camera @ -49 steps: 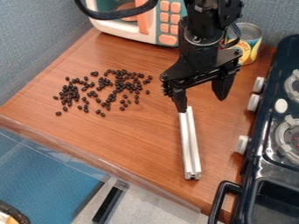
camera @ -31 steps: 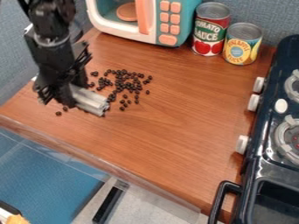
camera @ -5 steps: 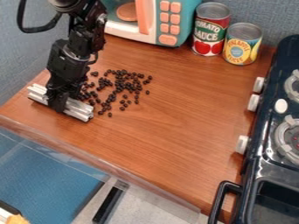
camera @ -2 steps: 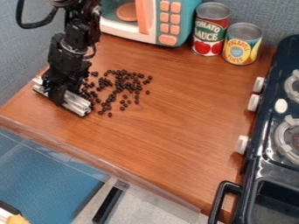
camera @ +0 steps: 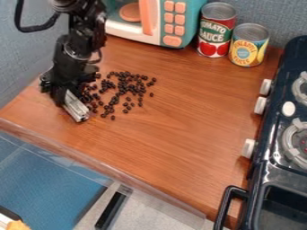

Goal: Sweep into pile

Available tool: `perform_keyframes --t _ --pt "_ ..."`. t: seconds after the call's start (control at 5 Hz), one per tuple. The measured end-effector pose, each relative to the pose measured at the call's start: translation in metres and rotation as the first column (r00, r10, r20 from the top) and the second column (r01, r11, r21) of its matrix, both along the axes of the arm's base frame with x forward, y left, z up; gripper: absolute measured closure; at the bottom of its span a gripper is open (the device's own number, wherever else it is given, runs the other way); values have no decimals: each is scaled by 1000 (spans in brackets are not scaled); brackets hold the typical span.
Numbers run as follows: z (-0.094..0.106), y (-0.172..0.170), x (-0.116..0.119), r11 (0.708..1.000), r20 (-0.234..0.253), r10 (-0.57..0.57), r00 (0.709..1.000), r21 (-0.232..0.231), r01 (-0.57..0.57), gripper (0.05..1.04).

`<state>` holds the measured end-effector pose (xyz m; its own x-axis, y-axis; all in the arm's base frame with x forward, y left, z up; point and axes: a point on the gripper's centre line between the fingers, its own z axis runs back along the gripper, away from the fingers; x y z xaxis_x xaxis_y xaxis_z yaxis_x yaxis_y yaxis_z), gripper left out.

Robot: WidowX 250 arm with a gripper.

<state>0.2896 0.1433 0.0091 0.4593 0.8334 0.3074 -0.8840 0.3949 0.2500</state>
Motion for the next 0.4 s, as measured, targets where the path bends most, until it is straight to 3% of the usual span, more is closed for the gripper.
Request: perform_keyframes --t 0.2,0.4 --pt "0 -8 -2 990 32 -143 989 3 143 698" --pt "0 -17 -7 973 20 -227 974 -33 228 698"
